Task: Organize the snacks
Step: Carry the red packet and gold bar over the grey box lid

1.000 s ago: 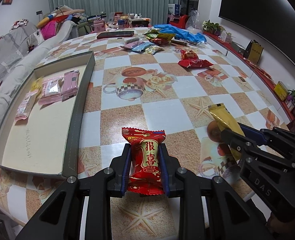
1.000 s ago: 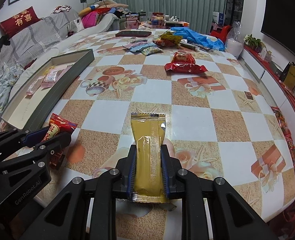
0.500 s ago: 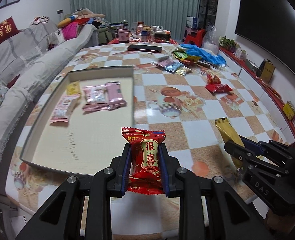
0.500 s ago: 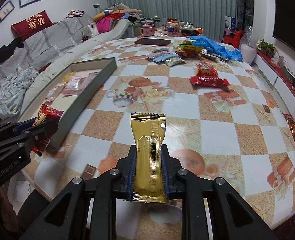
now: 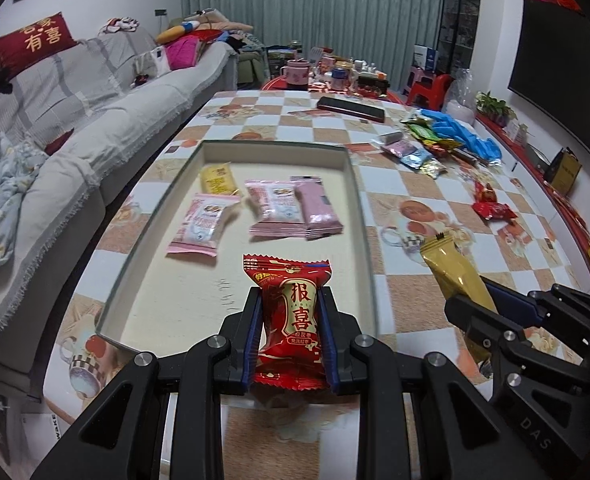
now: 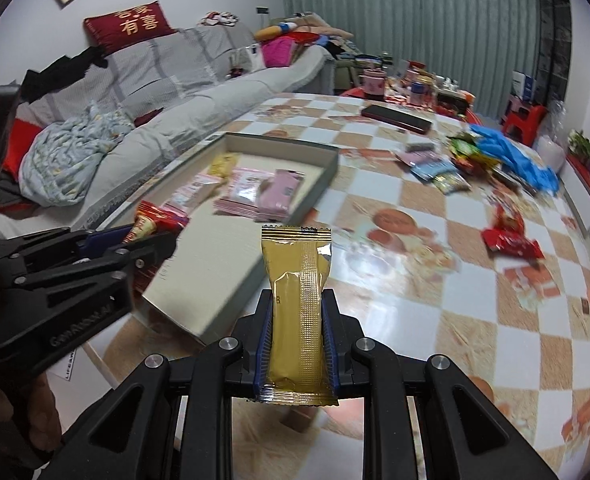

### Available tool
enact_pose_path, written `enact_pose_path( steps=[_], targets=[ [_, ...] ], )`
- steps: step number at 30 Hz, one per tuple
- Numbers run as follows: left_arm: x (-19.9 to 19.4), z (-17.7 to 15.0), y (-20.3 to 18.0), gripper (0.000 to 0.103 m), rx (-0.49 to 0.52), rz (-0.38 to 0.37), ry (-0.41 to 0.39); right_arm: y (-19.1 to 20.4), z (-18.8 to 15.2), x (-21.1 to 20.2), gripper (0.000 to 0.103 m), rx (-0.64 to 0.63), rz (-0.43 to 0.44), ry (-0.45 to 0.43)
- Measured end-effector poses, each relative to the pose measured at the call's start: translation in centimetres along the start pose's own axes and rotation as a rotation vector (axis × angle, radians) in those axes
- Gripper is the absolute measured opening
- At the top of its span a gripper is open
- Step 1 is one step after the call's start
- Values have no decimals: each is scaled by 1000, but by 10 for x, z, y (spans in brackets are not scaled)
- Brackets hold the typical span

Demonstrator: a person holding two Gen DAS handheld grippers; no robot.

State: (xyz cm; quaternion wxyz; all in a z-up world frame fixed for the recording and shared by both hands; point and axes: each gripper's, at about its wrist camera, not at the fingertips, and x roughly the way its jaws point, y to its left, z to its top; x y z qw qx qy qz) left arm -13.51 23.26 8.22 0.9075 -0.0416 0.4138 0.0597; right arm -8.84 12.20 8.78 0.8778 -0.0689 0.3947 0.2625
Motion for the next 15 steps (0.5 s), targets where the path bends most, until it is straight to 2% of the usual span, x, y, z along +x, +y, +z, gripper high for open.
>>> enact_pose_path(
  steps=[15],
  targets=[
    [34, 11, 49, 29, -56, 62, 109, 31, 37, 40, 24, -25, 60, 66]
  ],
)
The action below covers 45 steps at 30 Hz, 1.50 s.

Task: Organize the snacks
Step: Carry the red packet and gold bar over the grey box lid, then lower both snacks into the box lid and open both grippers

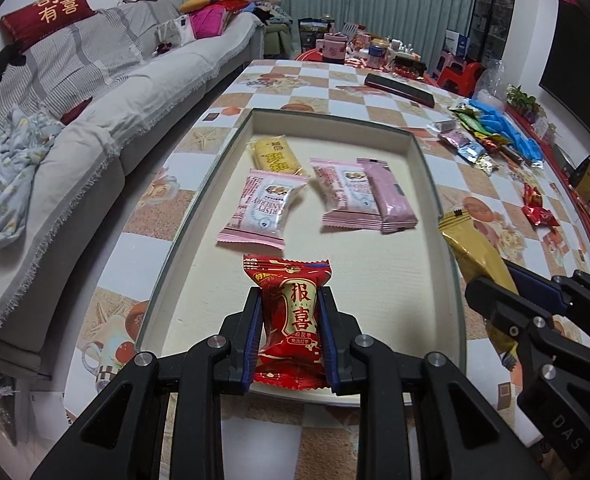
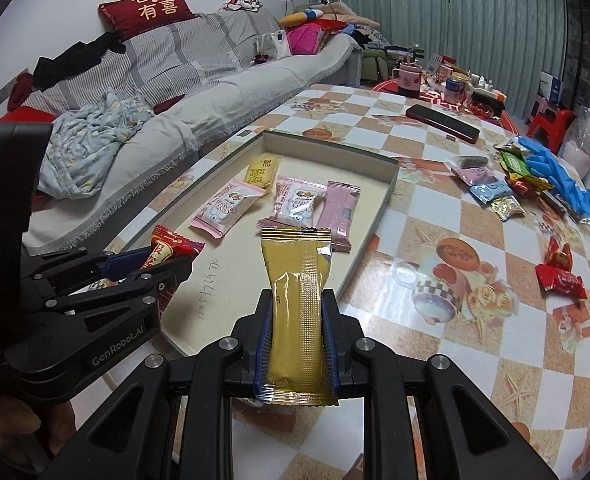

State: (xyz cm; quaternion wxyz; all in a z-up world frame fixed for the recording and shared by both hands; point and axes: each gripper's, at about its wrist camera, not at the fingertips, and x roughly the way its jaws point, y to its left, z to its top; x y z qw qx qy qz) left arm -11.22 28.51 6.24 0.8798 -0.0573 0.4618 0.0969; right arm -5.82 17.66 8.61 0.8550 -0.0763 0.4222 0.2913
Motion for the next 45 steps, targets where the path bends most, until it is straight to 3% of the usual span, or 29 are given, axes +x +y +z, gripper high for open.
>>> enact_pose_path(
  steps=[19, 45],
  targets=[
    [25, 20, 12, 29, 1, 41, 54, 7, 21, 38, 24, -29, 31, 75],
    [34, 21, 16, 29, -7, 50, 75, 9, 28, 51, 24, -46, 21, 97]
  ],
)
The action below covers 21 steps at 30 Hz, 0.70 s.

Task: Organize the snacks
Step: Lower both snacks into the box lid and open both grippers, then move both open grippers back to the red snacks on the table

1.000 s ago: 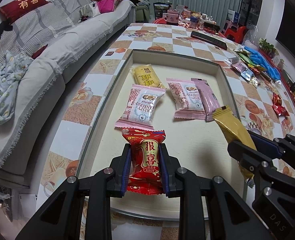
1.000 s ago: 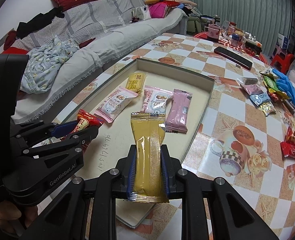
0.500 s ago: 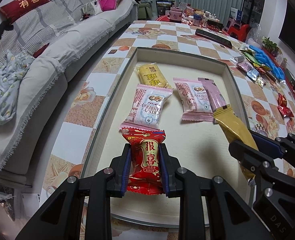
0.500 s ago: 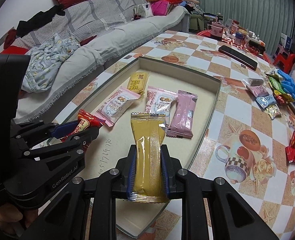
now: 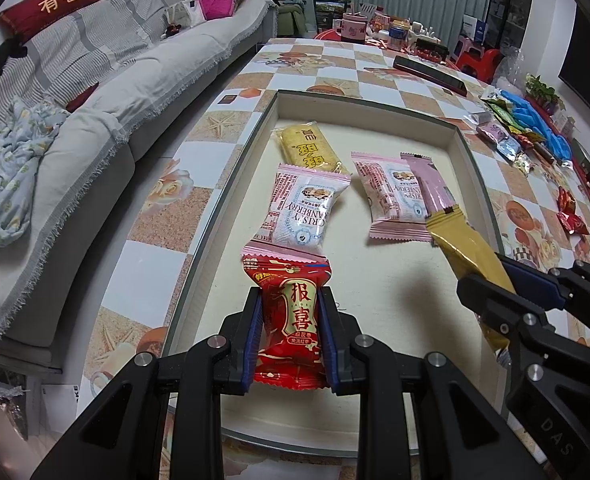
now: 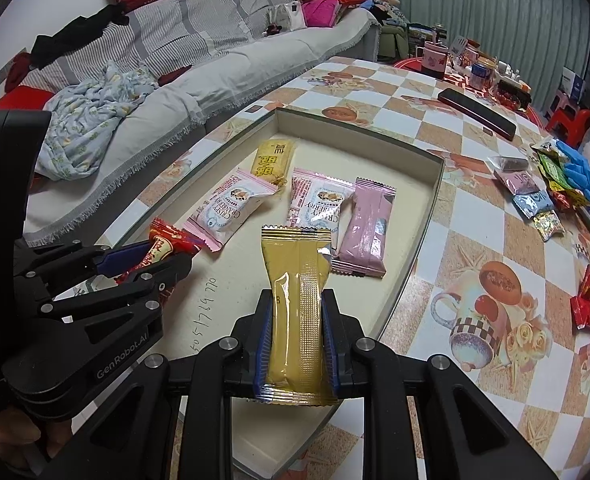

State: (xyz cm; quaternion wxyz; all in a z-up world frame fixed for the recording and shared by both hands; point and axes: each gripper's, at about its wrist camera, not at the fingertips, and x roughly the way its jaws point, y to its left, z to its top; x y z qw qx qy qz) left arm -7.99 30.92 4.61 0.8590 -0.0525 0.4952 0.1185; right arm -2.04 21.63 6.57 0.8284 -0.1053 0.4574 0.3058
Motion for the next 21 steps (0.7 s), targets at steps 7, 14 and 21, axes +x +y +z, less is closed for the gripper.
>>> enact_pose_path(
  steps=[7, 14, 21],
  targets=[
    [4, 1, 1, 29, 2, -1, 9, 0, 4, 7, 24, 6, 6, 17],
    [8, 1, 2, 32, 2, 1, 19, 2, 5, 11, 24, 5, 28, 36],
    [2, 2, 10, 64, -25, 3, 3, -9, 4, 0, 72, 45, 37, 2]
  ],
)
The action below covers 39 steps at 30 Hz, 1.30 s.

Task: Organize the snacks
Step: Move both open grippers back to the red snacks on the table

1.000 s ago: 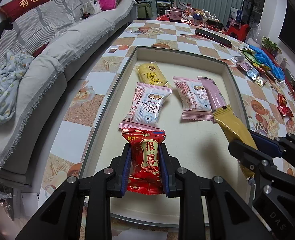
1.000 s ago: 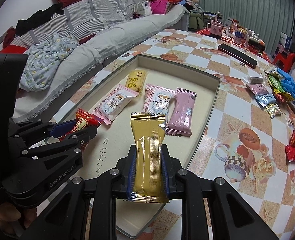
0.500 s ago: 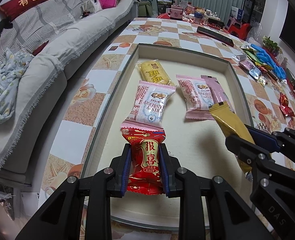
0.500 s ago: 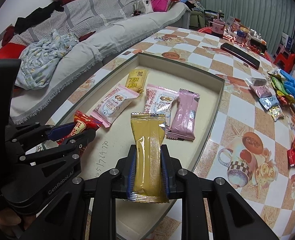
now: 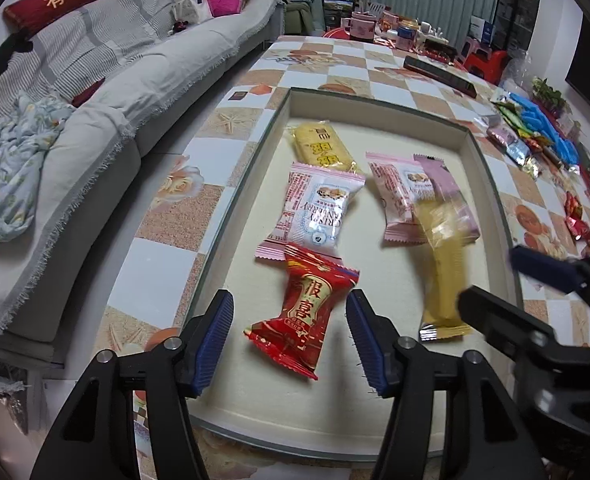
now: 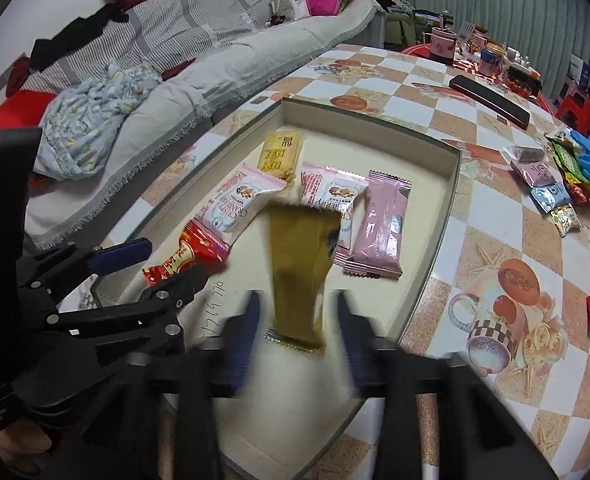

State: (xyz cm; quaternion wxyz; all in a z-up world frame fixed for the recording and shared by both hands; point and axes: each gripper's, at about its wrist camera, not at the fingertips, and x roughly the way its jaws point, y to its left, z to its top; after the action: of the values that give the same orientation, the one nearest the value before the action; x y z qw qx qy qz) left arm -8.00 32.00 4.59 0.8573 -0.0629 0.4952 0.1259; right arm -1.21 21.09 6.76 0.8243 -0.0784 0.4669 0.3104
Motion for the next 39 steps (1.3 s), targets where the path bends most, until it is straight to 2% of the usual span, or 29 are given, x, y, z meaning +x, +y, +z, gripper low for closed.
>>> enact_pose_path(
  steps=[4, 7, 11, 14, 16, 20, 21, 25, 28, 31, 33, 36, 37, 39],
  targets=[
    [-14, 4, -7, 68, 17, -26, -28, -35, -10, -29, 74, 67, -39, -76],
    [-26, 6, -34, 71, 65, -86, -41, -87, -30, -48, 74, 176, -103, -89],
    [-36, 8, -92, 78, 158, -167, -40, -173, -76, -59, 74, 315, -285, -29],
    [-35, 10, -145, 79, 231, -226, -10, -225, -112, -65, 74, 388, -389, 30],
    [-30, 14, -178, 80, 264, -256, 12, -250, -129, -76, 90, 407, -472, 22],
    [-18, 28, -246, 80, 361, -274, 20, -278, -147, -93, 95, 453, -488, -11],
    [-14, 32, -264, 80, 393, -284, 18, -282, -151, -94, 103, 457, -482, -15],
    [3, 44, -335, 80, 541, -322, 1, -288, -154, -102, 103, 484, -431, -72],
    [18, 44, -383, 81, 701, -306, -14, -294, -159, -108, 103, 519, -377, -125],
    [34, 40, -416, 82, 842, -258, -22, -299, -165, -114, 103, 548, -326, -167],
    [47, 40, -427, 82, 889, -215, -18, -302, -166, -115, 103, 561, -306, -185],
    [55, 48, -436, 83, 884, -265, 2, -302, -165, -115, 103, 565, -301, -192],
    [57, 50, -439, 81, 874, -285, 13, -302, -164, -115, 103, 564, -302, -192],
    [58, 52, -441, 55, 851, -343, 36, -303, -164, -114, 103, 565, -300, -194]
  ],
)
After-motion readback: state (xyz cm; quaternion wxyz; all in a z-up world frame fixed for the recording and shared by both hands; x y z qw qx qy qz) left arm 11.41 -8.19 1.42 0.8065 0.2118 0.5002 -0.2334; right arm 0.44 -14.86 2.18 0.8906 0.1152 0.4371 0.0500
